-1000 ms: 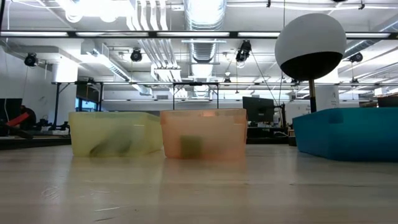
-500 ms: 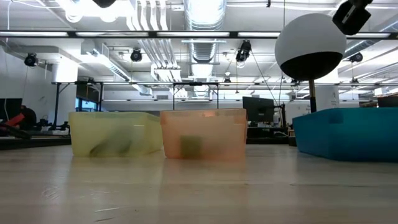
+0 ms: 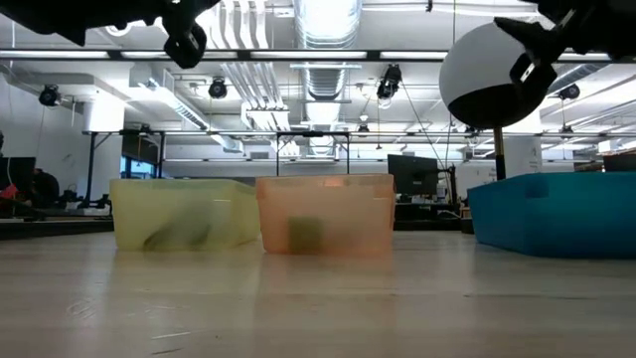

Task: Pick and place items into bin
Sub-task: Return to Home Position

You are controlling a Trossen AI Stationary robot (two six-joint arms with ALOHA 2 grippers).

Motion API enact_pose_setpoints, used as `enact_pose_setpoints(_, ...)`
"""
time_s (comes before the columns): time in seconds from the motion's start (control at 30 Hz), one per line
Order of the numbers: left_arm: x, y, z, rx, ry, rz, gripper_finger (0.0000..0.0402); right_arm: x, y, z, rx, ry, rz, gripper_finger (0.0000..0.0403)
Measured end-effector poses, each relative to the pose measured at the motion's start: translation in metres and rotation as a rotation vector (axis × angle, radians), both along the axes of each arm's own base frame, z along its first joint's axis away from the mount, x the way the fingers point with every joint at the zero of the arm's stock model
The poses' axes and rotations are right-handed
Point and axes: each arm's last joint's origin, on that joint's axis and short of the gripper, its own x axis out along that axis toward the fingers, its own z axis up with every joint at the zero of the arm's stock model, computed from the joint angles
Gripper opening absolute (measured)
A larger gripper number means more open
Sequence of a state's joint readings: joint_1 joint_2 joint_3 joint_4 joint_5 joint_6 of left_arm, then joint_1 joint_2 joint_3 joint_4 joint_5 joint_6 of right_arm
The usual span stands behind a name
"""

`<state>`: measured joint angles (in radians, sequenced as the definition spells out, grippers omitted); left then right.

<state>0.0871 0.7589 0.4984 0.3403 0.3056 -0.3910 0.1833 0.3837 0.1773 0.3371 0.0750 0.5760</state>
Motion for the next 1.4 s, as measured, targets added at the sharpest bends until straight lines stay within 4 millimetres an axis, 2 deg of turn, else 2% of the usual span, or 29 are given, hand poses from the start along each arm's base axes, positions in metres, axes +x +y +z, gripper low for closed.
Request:
enact_pose_setpoints(0.17, -0.011, 0.005, 0.004, 0.005, -0.008, 0.043, 0.0129, -0.004, -0.005, -0.006, 0.004, -0.008, -0.015, 0.0121)
enact_pose_setpoints(0.3, -0.028, 0.004, 0.002, -0.002, 0.032, 0.079, 0.0129, -0.013, -0.005, -0.021, 0.061, -0.002, 0.047, 0.0121)
enact_pose_setpoints(0.47, -0.048, 0.005, 0.001, 0.024, -0.022, 0.195, 0.0129, -0.024, -0.007, -0.034, 0.053, -0.058, 0.018, 0.012)
enact_pose_setpoints(0.67, -0.058, 0.005, -0.029, 0.03, -0.037, 0.239, 0.0129, -0.026, -0.007, -0.042, 0.017, 0.015, 0.014, 0.0121)
enact_pose_setpoints(0.93, -0.067, 0.004, -0.092, -0.05, -0.189, 0.227, 0.0129, -0.027, -0.008, -0.038, -0.005, -0.019, 0.005, 0.0121)
enact_pose_setpoints(1.07, -0.067, 0.004, -0.101, -0.063, -0.089, 0.232, 0.0129, -0.027, -0.008, -0.039, 0.011, -0.012, 0.003, 0.0121)
enact_pose_setpoints(1.4, -0.066, 0.004, -0.103, -0.063, -0.085, 0.232, 0.0129, -0.027, -0.008, -0.04, 0.011, -0.003, -0.008, 0.0121)
